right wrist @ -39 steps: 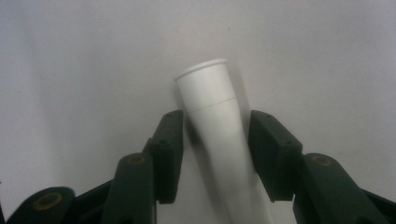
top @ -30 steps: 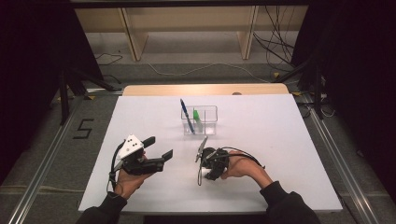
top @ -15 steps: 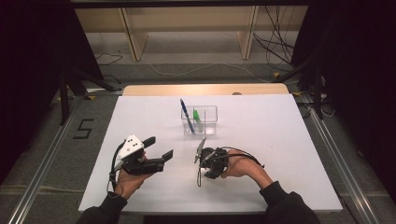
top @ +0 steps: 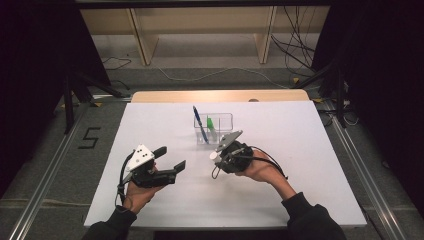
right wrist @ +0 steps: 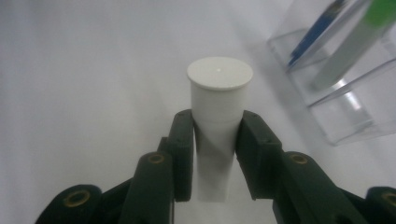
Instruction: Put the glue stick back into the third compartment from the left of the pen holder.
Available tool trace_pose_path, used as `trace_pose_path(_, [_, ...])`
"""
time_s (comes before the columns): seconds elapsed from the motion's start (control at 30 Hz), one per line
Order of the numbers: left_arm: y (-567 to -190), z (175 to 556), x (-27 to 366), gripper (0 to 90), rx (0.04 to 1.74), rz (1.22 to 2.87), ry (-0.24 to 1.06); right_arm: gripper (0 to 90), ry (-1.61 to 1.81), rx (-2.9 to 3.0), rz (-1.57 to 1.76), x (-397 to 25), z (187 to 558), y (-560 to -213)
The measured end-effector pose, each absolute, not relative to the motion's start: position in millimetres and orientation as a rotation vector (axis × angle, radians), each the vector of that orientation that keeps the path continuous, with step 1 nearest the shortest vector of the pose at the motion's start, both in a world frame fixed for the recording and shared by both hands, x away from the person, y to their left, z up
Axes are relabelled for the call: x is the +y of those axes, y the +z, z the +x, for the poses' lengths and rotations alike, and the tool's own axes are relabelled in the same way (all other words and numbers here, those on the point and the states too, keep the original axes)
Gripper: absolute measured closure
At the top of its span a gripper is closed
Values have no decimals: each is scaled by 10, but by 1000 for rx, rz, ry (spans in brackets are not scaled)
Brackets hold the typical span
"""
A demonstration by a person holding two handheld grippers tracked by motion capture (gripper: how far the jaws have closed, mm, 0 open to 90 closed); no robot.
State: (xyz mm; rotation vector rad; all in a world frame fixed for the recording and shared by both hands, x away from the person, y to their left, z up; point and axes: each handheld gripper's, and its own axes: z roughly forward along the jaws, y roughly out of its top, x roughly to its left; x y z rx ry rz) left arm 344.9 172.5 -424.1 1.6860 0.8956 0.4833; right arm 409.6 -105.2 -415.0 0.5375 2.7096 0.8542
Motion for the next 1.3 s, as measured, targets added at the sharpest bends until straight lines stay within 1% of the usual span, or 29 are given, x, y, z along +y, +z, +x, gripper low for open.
trace_pose_path(0.33, [-4252, 3459, 1734, 150, 906, 1679, 471, 684, 1077, 2496, 693, -1228, 4173, -3949])
trace_pose_path(0.7, [-4252, 3461, 1746, 150, 907, 1681, 477, 684, 1201, 2355, 803, -1342, 4372, -3828])
trace_pose_path(1.3, [-4249, 3462, 1752, 150, 912, 1667, 475, 684, 1227, 2240, 917, -1303, 4659, -3749])
